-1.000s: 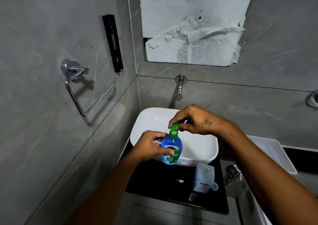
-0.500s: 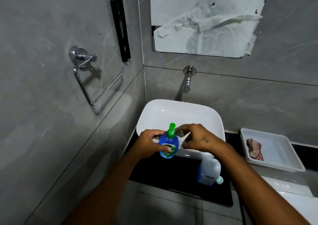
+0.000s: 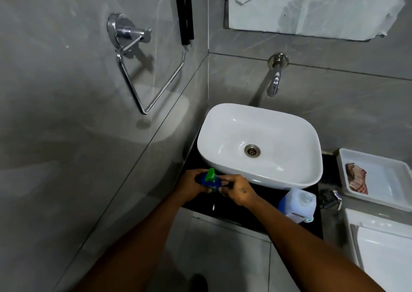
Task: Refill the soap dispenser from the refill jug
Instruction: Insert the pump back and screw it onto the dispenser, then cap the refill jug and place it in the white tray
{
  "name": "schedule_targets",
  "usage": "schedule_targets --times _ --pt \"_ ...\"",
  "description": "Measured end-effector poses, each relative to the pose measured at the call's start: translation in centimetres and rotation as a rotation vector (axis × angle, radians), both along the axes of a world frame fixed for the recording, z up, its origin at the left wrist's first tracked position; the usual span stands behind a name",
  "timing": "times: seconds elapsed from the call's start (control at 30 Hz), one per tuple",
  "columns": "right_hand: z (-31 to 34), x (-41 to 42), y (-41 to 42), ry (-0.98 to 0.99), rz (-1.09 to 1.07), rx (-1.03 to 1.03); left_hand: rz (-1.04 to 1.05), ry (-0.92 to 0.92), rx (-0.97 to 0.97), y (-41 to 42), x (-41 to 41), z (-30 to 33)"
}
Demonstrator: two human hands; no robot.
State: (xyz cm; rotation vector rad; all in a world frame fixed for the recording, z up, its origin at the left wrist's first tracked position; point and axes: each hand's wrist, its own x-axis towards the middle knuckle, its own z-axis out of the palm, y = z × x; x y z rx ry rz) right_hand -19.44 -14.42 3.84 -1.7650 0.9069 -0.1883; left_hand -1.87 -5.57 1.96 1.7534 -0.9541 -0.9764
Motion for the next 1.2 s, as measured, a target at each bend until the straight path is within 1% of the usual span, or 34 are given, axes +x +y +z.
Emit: schedule_targets --times 0.13,0.37,0.67,0.73,0.8,0.83,0.87,0.93,1.0,1.03,1.07,1.13,1.2 --pt "-1.2 0.9 -0.4 0.038 -0.003 0.012 0.033 0.066 0.040 -0.2 0.7 -1.7" --pt "-2.2 2.0 -0.4 0.094 0.017 -0.021 0.011 0.096 0.052 -0.3 1.4 -3.3" --pt "-2.7 2.3 -0.1 0.165 -0.019 -0.035 0.013 0.145 0.052 -0.1 1.5 -3.9" --pt "-2.6 1.9 0.2 0.212 -0.041 -0.049 0.068 0.193 0.058 0.2 1.0 -4.0" --pt "-2.7 0.7 0.9 0.228 -0.101 -0.027 0.177 0.265 0.086 1.0 0.2 -4.5" --pt "-2.9 -0.4 1.5 0.220 -0.138 0.009 0.246 0.267 0.110 1.6 -0.3 -4.9" --pt "-3.1 -1.7 2.1 0.219 -0.173 0.061 0.312 0.238 0.144 2.3 -0.9 -5.5" --pt "-3.7 -5.2 3.3 0.275 -0.214 0.195 0.382 0.115 0.218 4.0 -2.6 -6.8" --pt "-4.1 -9.5 4.4 0.383 -0.210 0.325 0.330 0.004 0.242 5.5 -4.9 -7.8" --pt "-4.2 -11.8 4.5 0.454 -0.194 0.310 0.271 -0.010 0.227 5.7 -6.4 -8.1" --pt "-4.1 -14.2 4.3 0.528 -0.186 0.264 0.206 -0.014 0.200 5.5 -8.0 -8.3" --pt "-3.3 -18.2 3.4 0.637 -0.235 0.163 0.076 -0.021 0.147 4.0 -11.2 -7.8" --pt "-2.1 -21.4 1.8 0.662 -0.321 0.056 -0.081 -0.008 0.091 1.2 -14.4 -6.4"
